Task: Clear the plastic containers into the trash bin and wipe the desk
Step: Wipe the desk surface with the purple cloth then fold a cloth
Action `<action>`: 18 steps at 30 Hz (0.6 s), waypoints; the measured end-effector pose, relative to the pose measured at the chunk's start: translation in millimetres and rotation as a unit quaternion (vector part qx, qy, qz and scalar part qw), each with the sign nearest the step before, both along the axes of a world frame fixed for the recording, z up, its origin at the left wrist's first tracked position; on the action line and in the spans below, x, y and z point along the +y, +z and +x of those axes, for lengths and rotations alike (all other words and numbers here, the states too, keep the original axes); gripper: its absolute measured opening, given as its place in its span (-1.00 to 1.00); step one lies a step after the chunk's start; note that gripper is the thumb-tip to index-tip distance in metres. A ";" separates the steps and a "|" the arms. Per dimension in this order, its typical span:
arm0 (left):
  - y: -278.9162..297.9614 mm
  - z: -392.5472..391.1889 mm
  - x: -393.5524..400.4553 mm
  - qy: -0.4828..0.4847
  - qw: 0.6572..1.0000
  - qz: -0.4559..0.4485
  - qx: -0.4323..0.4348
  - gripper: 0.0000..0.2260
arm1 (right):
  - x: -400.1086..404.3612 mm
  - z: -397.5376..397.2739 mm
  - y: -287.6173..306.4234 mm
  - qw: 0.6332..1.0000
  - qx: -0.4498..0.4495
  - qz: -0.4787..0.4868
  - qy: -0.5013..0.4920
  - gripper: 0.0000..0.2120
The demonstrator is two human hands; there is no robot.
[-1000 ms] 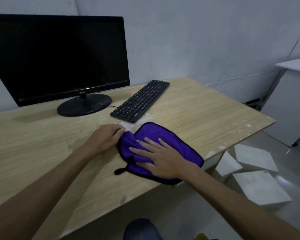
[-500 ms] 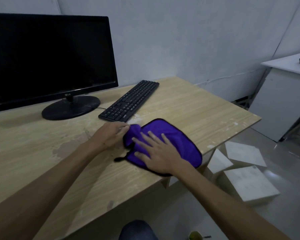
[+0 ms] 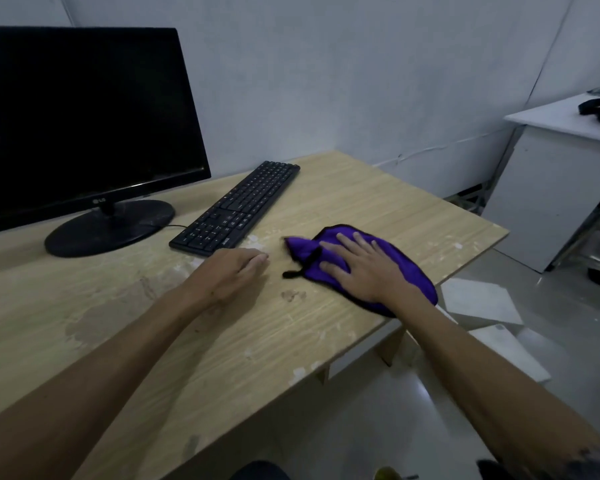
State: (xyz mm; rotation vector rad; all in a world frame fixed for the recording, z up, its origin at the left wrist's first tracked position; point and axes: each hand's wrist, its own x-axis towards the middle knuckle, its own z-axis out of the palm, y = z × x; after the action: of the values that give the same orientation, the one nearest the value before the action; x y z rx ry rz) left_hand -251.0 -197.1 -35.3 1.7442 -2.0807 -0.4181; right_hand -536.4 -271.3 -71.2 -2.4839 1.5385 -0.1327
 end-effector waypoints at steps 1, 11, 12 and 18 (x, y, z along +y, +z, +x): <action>1.5 -3.3 -0.9 -0.004 1.000 0.004 -0.004 -0.63 | -7.3 -5.2 -0.6 1.000 0.010 0.002 -0.018 -0.40; 3.6 -7.0 -16.7 0.011 1.000 0.023 -0.009 -0.58 | 89.5 57.1 -10.8 0.994 -0.008 -0.043 0.098 -0.37; 3.9 -8.1 -18.4 0.011 0.999 0.027 -0.013 -0.58 | 92.7 58.9 -13.0 0.993 -0.006 -0.043 0.112 -0.38; -2.6 -3.8 -25.1 0.017 0.999 0.028 -0.032 -0.53 | 51.5 31.4 -4.9 0.994 -0.018 -0.002 0.107 -0.46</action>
State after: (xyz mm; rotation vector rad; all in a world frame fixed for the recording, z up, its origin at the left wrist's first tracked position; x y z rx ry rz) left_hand -254.8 -222.2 -37.9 1.8459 -2.0988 -0.4179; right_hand -505.0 -219.8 -76.2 -2.6143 1.2479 -0.1448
